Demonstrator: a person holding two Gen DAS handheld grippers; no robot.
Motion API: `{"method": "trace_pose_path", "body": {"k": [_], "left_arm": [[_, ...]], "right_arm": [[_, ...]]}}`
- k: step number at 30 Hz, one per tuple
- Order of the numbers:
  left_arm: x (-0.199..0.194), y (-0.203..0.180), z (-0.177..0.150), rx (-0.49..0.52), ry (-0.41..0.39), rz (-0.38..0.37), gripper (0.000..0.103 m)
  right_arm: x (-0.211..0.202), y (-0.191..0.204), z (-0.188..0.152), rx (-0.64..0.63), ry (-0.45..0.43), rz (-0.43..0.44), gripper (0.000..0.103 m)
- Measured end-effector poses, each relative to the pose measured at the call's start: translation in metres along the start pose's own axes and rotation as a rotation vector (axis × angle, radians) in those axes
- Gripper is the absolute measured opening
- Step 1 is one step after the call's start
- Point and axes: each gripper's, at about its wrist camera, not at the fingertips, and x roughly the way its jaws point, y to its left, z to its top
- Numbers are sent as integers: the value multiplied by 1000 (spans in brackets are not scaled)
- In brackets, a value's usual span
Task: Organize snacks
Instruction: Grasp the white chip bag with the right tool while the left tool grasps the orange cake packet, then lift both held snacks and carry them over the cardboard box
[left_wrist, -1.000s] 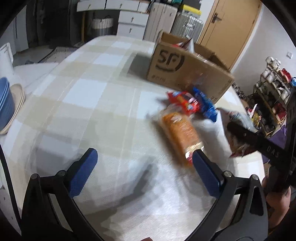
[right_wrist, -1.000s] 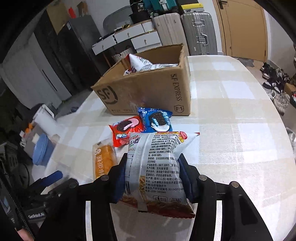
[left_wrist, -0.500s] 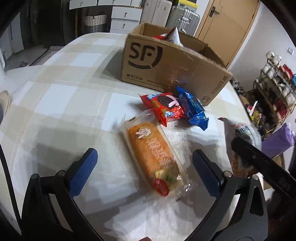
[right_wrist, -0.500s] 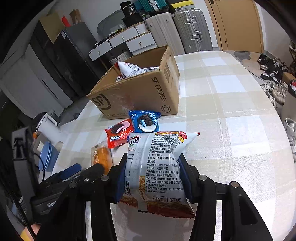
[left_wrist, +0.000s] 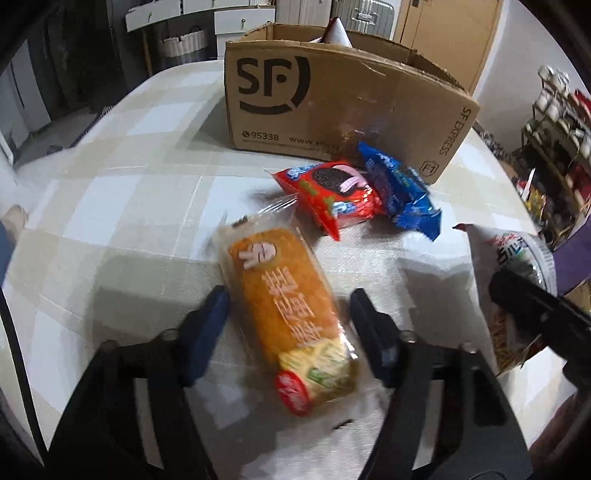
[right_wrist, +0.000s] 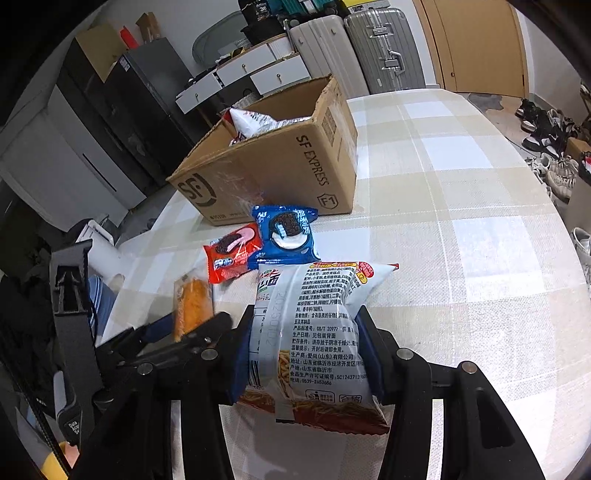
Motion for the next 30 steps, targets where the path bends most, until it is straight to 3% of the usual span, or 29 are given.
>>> {"method": "trace_pose_path", "body": {"k": [5, 17, 30], "left_arm": [[-7, 4, -3, 45, -16, -12, 36], [-17, 57, -15, -75, 1, -169, 34], [-55, 67, -29, -44, -54, -218, 34]], "right_arm": [[4, 3, -2, -6, 6, -10, 51], [2, 22, -10, -31, -3, 26, 51], [-7, 59, -18, -95, -40, 76, 51]]}}
